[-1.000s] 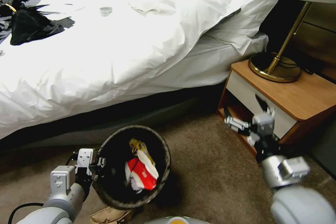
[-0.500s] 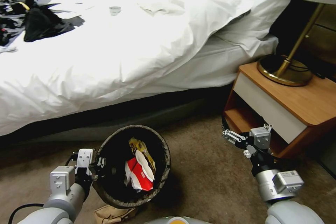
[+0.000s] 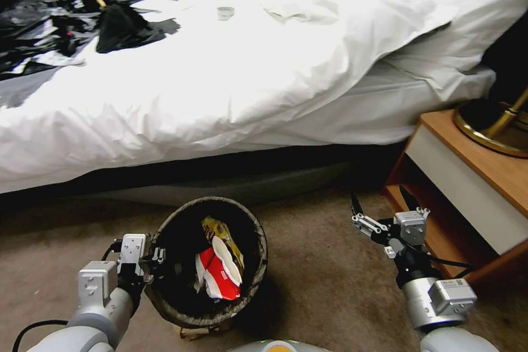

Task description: Pick up the trash bin, then pick up the garbage from the floor and place it into the trash bin.

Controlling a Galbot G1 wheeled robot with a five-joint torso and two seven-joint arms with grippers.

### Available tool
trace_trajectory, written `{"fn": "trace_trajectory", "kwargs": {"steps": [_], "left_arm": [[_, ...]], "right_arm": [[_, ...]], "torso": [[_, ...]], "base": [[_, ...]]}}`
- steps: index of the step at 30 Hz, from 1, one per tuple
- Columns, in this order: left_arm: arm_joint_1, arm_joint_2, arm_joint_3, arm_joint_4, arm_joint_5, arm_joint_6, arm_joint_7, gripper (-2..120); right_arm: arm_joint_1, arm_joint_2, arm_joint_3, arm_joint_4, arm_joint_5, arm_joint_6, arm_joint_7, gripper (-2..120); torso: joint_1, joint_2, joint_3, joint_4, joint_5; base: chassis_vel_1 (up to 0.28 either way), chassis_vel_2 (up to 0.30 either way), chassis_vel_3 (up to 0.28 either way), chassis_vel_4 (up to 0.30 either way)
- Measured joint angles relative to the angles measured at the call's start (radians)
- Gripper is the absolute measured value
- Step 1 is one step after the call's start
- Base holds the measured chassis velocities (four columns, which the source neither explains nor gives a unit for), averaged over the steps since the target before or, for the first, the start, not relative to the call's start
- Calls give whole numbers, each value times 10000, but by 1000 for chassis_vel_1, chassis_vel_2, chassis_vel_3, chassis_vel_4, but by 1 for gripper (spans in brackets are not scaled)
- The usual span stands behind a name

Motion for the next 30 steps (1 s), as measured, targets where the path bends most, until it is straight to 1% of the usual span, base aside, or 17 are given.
{"fn": "trace_trajectory", "kwargs": {"steps": [30], "left_arm": [[-11,22,-19,0,-11,0,8,1]], "right_arm": [[14,103,3,-127,19,-26,44,100]], "torso": [[1,0,0,0,0]], "base": [[76,75,75,77]]}}
